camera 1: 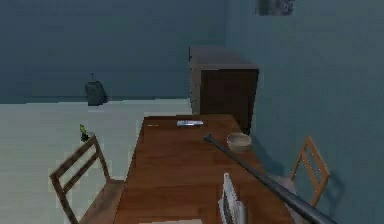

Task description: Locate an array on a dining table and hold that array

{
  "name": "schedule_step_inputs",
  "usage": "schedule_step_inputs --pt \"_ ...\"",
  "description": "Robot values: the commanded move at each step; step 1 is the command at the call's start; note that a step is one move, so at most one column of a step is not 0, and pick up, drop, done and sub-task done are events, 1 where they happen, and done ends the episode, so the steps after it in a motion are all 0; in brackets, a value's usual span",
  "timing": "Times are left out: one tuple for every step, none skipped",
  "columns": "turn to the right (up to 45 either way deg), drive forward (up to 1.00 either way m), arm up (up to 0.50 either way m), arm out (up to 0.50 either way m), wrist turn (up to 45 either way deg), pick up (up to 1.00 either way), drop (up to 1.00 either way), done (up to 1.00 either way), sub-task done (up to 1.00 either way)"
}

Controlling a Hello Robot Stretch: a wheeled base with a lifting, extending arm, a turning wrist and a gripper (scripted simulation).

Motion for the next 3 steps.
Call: schedule_step_inputs --pt "-45.0 0.0 0.0 0.0 0.0 0.0 0.0 0.0 0.0" --pt "-27.0 0.0 0.0 0.0 0.0 0.0 0.0 0.0 0.0" --pt "0.0 0.0 0.5 0.0 0.0 0.0 0.0 0.0 0.0"
